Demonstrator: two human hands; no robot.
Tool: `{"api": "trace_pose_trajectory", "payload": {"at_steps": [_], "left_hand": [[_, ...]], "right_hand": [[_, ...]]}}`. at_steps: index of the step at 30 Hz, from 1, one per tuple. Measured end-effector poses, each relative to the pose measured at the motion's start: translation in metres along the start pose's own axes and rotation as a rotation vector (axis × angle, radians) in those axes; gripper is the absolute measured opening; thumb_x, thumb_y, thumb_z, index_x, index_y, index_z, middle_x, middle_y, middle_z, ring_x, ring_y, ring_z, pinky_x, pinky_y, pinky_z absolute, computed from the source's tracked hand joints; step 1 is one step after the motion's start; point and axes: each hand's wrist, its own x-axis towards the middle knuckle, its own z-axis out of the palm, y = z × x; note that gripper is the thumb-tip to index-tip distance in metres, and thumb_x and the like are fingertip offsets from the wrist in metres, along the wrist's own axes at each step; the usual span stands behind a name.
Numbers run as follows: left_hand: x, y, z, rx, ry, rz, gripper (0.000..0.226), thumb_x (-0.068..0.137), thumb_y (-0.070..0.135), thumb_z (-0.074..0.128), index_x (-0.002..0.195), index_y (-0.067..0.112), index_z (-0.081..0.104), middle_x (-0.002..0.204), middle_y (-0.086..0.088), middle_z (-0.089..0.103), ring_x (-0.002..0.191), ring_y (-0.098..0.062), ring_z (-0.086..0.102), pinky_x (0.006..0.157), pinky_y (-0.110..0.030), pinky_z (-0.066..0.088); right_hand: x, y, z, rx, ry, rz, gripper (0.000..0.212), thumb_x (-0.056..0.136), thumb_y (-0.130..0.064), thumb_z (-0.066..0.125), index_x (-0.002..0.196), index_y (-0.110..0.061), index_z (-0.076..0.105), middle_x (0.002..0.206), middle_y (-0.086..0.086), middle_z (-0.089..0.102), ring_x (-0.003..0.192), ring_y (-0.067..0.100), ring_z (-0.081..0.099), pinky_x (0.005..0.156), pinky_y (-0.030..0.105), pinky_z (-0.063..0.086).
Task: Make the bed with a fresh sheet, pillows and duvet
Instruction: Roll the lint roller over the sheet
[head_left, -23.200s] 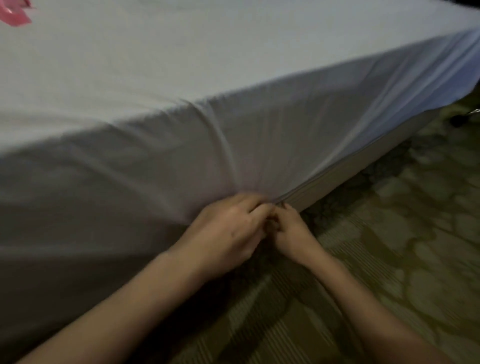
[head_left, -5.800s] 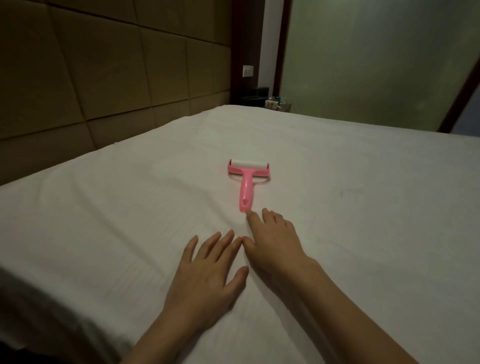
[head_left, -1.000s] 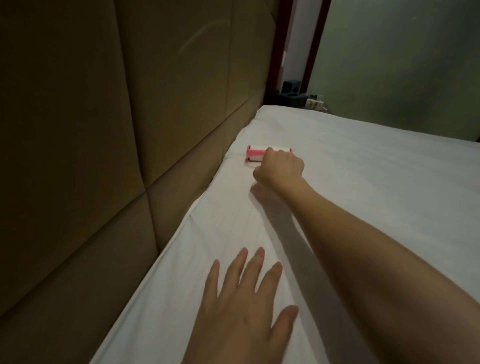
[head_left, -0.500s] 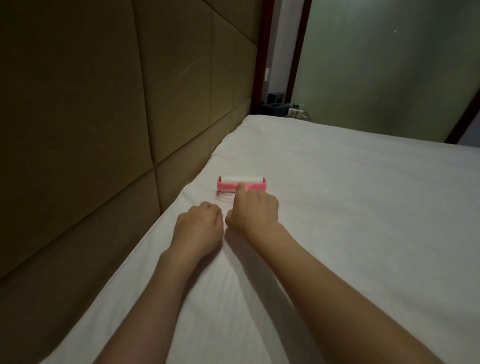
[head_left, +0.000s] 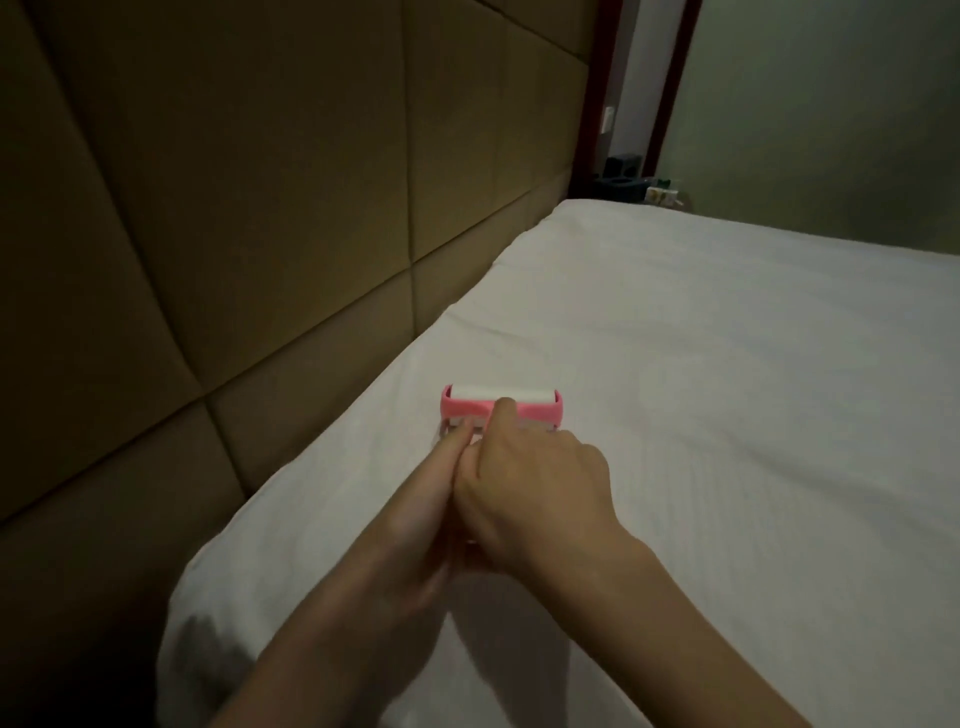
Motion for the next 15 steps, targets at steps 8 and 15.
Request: {"api": "trace_pose_trajectory", "payload": {"at_steps": [8,15], "left_hand": [[-0.073,-0.013,-0.073,0.252,0.126,0.034,0.065,0.085,0.064,0.04,0.069,0.005,0.062,0.046,-0.007,0.045,0.036,-0.013,0.049,0.049,-0.033,0.043],[-0.076,-0.067,-0.17,0.32,0.333,-0.122,0.061,0.089,0.065,0.049,0.11,0.008,0.056,0.067,-0.007,0.04,0.047,-0.019,0.034,0.052,-0.03,0.029]], "right_hand": [[-0.037,-0.048,0.005,0.018,-0.132,-0.354,0.018,0.099,-0.03,0.044,0.099,-0.013,0.051,0.101,0.005,0.052,0.095,0.023,0.055,0.081,0.035,0.046],[-0.027,-0.044,0.051,0.044,-0.067,-0.737,0.053,0.088,-0.023,0.064,0.136,-0.018,0.041,0.145,0.003,0.038,0.132,0.022,0.031,0.117,0.041,0.015]]}}
